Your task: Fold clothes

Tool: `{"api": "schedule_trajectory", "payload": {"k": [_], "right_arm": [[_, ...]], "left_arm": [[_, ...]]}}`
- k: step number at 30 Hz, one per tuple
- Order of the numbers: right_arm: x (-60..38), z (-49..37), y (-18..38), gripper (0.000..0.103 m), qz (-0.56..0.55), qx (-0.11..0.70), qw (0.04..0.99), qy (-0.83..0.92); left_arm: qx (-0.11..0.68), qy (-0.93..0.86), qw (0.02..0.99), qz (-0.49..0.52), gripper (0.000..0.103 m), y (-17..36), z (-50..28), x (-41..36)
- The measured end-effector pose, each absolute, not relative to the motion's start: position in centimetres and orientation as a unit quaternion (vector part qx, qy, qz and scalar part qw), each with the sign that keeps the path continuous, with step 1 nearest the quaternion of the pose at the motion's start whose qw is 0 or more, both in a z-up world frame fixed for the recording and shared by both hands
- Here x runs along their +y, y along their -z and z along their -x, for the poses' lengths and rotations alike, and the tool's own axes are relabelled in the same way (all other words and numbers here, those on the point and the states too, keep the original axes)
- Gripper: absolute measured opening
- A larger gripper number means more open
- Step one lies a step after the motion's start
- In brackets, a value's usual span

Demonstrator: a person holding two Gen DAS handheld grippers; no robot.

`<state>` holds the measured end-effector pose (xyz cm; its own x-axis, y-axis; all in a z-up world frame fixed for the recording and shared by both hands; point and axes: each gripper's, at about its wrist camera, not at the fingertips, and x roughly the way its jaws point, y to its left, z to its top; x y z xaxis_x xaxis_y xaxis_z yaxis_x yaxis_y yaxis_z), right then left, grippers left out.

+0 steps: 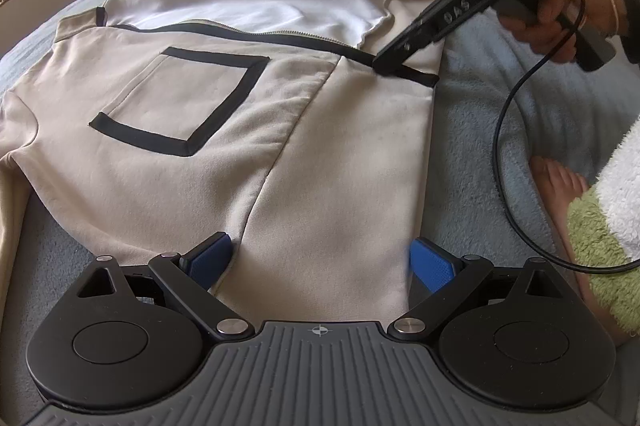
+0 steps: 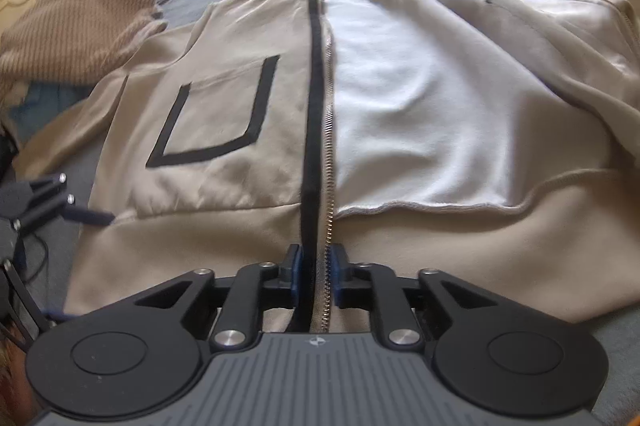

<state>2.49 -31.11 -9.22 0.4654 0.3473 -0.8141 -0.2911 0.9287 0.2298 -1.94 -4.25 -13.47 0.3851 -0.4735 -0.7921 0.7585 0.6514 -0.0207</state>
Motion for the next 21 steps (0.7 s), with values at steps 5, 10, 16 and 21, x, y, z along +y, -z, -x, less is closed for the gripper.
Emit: {"api": "schedule_trajectory", "payload": {"k": [5,10,16,21], "right_arm": [[-30.2,-2.4,6.6,0.018,-0.014,0.447,0.871,-0.204],[-26.8,-2.8,6.8,0.018,-0.015,0.440,0.852,-0.282],[-24.8,-3.0,10.7,0.017,0.021,0.482,0.828,-0.287],[-25.3,-3.5,10.8,0.017,-0.004,0.491,0.824,-0.285]], "left_arm": [[0.407,0.377,0.815,-0.169,0.097,13.4,1.7,-4.2],[0.406,0.379,0.815,-0.163,0.097,13.0,1.6,-3.7],[0.401,0.365,0.829,-0.135,0.097,11.0,0.4,-0.9],[0.376,0.270,0.885,-0.058,0.098,8.1,-3.0,5.5]]}}
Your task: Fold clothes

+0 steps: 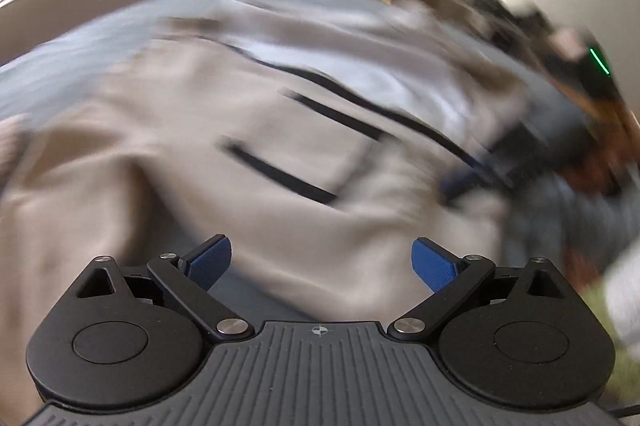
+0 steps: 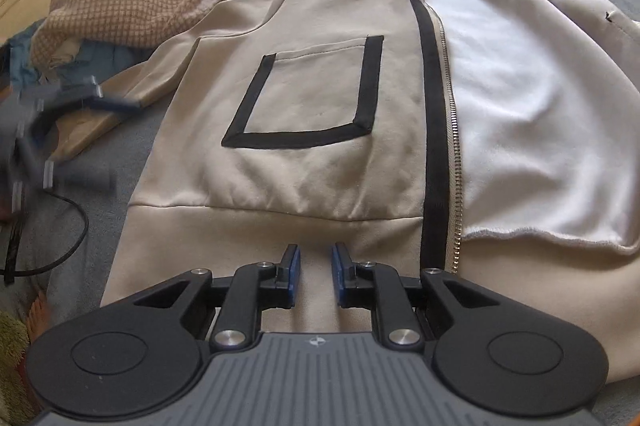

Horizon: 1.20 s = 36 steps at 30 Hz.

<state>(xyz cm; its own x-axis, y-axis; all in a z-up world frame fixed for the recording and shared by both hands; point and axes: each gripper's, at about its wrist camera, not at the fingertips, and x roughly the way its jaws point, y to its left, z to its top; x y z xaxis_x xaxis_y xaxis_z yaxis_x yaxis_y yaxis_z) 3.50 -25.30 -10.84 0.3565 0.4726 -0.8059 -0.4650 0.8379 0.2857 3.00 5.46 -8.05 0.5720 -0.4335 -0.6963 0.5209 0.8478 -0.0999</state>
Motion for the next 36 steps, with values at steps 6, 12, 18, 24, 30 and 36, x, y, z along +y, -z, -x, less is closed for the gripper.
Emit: {"api": "schedule_trajectory", "payload": {"k": [6,12,18,24,30,36], "right_arm": [[-25.3,-3.8,10.9,0.018,-0.013,0.494,0.823,-0.282],[-25.7,-4.0,10.9,0.018,-0.024,0.500,0.819,-0.279],[-25.7,-4.1,10.9,0.018,-0.030,0.502,0.819,-0.277],[-25.8,-4.2,11.0,0.018,-0.034,0.503,0.817,-0.279],[-25.9,-4.2,11.0,0.018,-0.033,0.502,0.817,-0.282],[-26.0,-4.3,11.1,0.018,-0.035,0.502,0.816,-0.284]], "left_arm": [[0.386,0.147,0.898,-0.149,0.098,9.4,-5.6,8.1],[0.398,0.123,0.888,-0.193,0.097,11.5,-5.3,7.5],[0.380,0.093,0.893,-0.225,0.098,12.5,-5.0,7.6],[0.349,-0.008,0.896,-0.275,0.099,12.8,-6.2,8.5],[0.338,-0.072,0.898,-0.273,0.101,12.4,-7.9,10.9],[0.353,-0.057,0.893,-0.275,0.101,12.0,-7.6,10.6]]}}
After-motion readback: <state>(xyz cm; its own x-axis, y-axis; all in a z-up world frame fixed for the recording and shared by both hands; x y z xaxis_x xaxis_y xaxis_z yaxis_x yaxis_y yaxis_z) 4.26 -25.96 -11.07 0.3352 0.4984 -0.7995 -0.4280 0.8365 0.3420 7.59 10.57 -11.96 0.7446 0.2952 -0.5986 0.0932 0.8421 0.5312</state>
